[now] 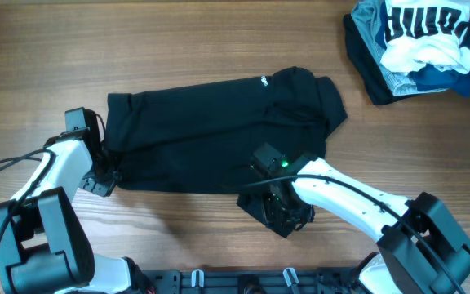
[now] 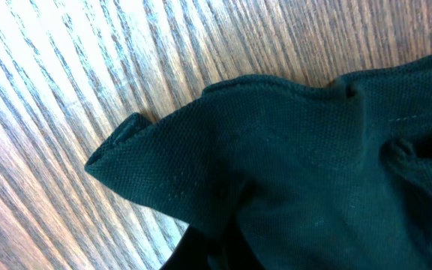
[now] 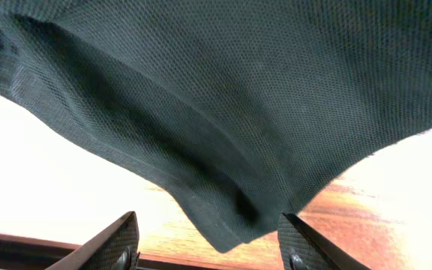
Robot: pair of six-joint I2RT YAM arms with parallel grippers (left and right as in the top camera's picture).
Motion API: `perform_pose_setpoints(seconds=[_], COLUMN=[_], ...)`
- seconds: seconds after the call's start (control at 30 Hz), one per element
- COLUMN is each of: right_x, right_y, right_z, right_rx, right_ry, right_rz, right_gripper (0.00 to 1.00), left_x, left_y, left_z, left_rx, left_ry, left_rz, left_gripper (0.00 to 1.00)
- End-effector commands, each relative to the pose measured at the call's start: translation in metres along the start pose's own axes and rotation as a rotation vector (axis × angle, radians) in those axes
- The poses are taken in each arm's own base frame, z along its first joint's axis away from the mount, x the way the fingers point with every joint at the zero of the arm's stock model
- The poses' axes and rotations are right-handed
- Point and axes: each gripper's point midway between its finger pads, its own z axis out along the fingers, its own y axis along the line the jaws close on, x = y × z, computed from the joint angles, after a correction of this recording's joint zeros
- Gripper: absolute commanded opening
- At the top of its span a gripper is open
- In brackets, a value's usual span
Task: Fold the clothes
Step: 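Fold the lower right corner upward with the right gripper, then fold the shirt's bottom half up toward the top with the right gripper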
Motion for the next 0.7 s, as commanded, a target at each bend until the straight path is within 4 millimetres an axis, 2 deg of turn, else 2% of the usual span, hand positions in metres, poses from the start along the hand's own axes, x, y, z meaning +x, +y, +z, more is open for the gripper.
perform_pose_setpoints(seconds=[0.0, 0.13, 0.2, 0.23, 0.3, 0.33, 0.4, 0.43, 0.47, 0.5, 0.57, 0.6, 0.67], right_x=[0.002, 0.003, 0.009, 0.007, 0.002, 0.001, -0.002, -0.003, -0.004, -0.006, -0.011, -0.019, -0.034], right_y=[-0.016, -0.018, -0.021, -0.016, -0.011, -0.01, -0.008, -0.008, -0.008, -0.009, -0.012, -0.014, -0.019], right_z=[0.003, 0.005, 0.017, 0.024, 0.024, 0.024, 0.024, 0.024, 0.024, 0.023, 0.017, 0.005, -0.023], right_rx=[0.089, 0.092, 0.085, 0.045, 0.023, 0.02, 0.012, 0.009, 0.009, 0.011, 0.012, -0.001, -0.04], right_ry=[-0.011, -0.006, 0.008, 0.001, -0.018, -0.023, -0.035, -0.04, -0.045, -0.05, -0.062, -0.078, -0.121], right_rz=[0.066, 0.069, 0.07, 0.054, 0.033, 0.031, 0.029, 0.028, 0.029, 0.034, 0.057, 0.085, 0.114], right_gripper=[0.59, 0.57, 0.56, 0.56, 0.5, 0.46, 0.3, 0.2, 0.06, 0.04, 0.04, 0.04, 0.04], left_x=[-0.004, -0.004, -0.004, -0.004, -0.003, -0.003, -0.002, -0.002, -0.001, 0.0, 0.001, 0.003, 0.008], left_y=[0.006, 0.006, 0.006, 0.006, 0.007, 0.007, 0.008, 0.009, 0.01, 0.011, 0.013, 0.012, 0.002], left_z=[0.009, 0.009, 0.009, 0.009, 0.009, 0.009, 0.009, 0.009, 0.009, 0.009, 0.008, 0.007, -0.004], left_rx=[-0.027, -0.027, -0.027, -0.028, -0.033, -0.034, -0.036, -0.041, -0.046, -0.049, -0.054, -0.047, 0.019], left_ry=[-0.016, -0.016, -0.016, -0.016, -0.011, -0.011, -0.009, -0.005, -0.002, 0.002, 0.007, 0.014, 0.041], left_rz=[0.002, 0.002, 0.002, 0.002, 0.002, 0.002, 0.002, 0.004, 0.022, 0.054, 0.06, 0.074, 0.209], left_gripper=[0.04, 0.04, 0.04, 0.04, 0.04, 0.04, 0.04, 0.04, 0.04, 0.04, 0.04, 0.04, 0.04])
